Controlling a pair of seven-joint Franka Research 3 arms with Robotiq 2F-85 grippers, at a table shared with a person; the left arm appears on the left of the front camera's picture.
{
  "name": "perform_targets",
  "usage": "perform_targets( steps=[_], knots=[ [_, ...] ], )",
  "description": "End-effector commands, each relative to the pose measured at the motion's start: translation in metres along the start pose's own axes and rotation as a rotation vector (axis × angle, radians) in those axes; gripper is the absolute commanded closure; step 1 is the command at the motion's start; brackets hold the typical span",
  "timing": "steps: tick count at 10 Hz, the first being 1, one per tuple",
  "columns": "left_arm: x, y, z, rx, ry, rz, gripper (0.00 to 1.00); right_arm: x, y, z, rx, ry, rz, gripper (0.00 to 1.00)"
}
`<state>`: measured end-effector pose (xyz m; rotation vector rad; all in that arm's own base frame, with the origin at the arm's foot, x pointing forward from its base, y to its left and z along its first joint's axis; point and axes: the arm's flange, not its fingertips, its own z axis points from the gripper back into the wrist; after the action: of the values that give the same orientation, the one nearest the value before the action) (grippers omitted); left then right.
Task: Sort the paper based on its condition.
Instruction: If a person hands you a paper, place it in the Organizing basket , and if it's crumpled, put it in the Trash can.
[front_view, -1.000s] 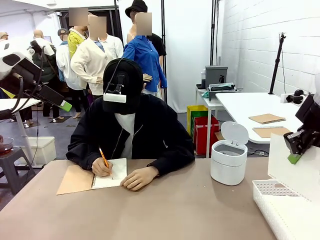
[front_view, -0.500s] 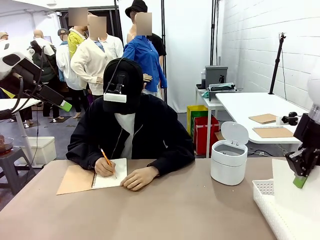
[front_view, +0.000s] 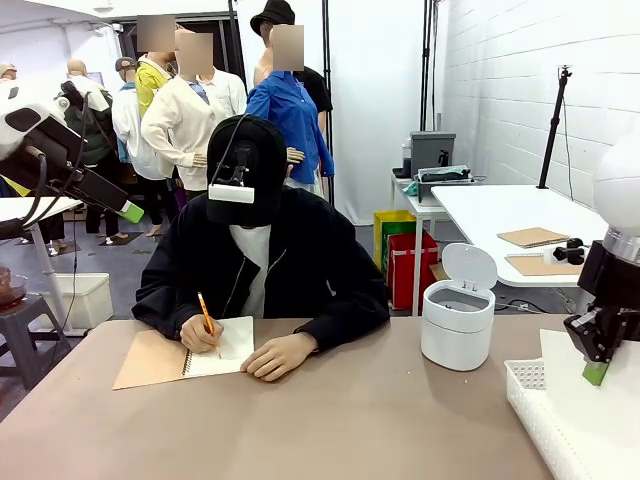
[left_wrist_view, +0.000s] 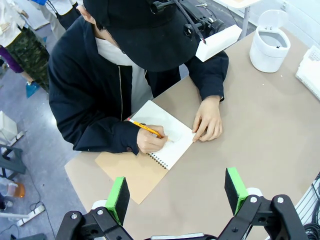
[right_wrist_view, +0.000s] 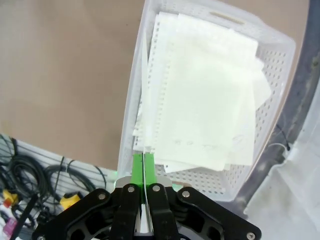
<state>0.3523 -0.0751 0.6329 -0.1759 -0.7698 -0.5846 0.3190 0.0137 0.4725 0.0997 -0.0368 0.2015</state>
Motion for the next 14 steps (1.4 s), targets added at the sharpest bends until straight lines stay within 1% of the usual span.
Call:
perform_targets(
  steps=[1, 2, 3, 4, 6, 7, 9, 11, 14],
  knots=[
    [0.0, 0.001, 0.001, 0.004, -0.006, 0.001, 0.0, -0.067, -0.002, -0.093, -0.01, -0.065, 0.016, 1.0],
    [0.0, 0.001, 0.001, 0.004, -0.006, 0.001, 0.0, -0.062, -0.007, -0.101, -0.018, -0.07, 0.009, 1.0],
    [0.0, 0.001, 0.001, 0.004, -0.006, 0.001, 0.0, -0.052, -0.004, -0.093, -0.029, -0.078, 0.03, 1.0],
    [0.0, 0.001, 0.001, 0.004, -0.006, 0.001, 0.0, 0.013, -0.007, -0.007, -0.005, -0.036, -0.006, 1.0],
    [0.0, 0.001, 0.001, 0.004, -0.006, 0.001, 0.0, 0.013, -0.007, -0.007, -0.005, -0.036, -0.006, 1.0],
    [0.0, 0.001, 0.001, 0.004, -0.006, 0.001, 0.0, 0.019, -0.009, -0.012, -0.008, -0.044, -0.003, 1.0],
    [0.0, 0.001, 0.001, 0.004, -0.006, 0.001, 0.0, 0.03, -0.011, -0.027, 0.052, -0.044, -0.025, 1.0],
    [0.0, 0.001, 0.001, 0.004, -0.006, 0.001, 0.0, 0.03, -0.013, -0.037, 0.047, -0.058, -0.038, 1.0],
    [0.0, 0.001, 0.001, 0.004, -0.006, 0.001, 0.0, 0.023, -0.022, -0.046, 0.037, -0.031, -0.044, 1.0]
  ],
)
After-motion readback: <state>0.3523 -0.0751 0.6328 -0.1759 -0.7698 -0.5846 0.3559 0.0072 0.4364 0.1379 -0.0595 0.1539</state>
